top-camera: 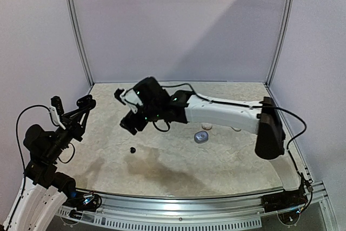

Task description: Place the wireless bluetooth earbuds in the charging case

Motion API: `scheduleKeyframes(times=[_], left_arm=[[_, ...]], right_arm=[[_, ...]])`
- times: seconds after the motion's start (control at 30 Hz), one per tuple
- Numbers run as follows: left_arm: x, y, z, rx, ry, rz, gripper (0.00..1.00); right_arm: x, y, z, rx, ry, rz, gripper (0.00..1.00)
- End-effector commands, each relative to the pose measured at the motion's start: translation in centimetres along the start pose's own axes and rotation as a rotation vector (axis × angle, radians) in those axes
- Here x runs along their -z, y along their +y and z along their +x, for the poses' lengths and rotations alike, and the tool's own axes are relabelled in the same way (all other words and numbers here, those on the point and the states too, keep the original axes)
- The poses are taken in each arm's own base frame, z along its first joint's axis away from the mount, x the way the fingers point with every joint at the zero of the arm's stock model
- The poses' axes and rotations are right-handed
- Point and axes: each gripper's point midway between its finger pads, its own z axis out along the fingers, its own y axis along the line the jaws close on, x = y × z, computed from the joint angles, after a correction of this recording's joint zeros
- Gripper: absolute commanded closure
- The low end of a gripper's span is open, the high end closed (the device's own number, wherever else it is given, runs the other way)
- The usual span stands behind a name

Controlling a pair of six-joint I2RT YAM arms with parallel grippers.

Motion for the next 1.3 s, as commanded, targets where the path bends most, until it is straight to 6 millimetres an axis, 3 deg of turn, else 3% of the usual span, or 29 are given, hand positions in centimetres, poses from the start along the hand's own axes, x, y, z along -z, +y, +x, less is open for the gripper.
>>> scheduleKeyframes(times=[0.0, 0.3, 0.43, 0.7, 0.97, 1.27], left_arm=[[0.0, 0.2, -0.9, -0.019, -0.012, -0.015, 1.0], [0.0, 0.0, -0.7, -0.019, -0.012, 0.0, 1.0], [0.0, 0.0, -0.8, -0.019, -0.012, 0.0, 1.0], [0.1, -0.2, -1.0, -0.02, -0.02, 0.011, 1.0], [0.1, -0.2, -1.0, -0.02, -0.023, 0.009, 1.0], [0.2, -0.1, -1.1, -0.021, -0.026, 0.006, 1.0]], right_arm=[[-3.6, 1.0, 3.9, -0.101, 0.101, -0.018, 0.13], [-7.9, 4.6, 9.6, -0.107, 0.195, -0.053, 0.15], [-9.4, 4.0, 12.5, -0.144, 0.24, 0.006, 0.17], [-10.5, 3.3, 14.6, -0.134, 0.265, 0.067, 0.25], [-10.9, 3.9, 16.3, -0.12, 0.303, 0.036, 0.54], [-10.3, 5.0, 16.9, -0.061, 0.333, -0.042, 0.74]])
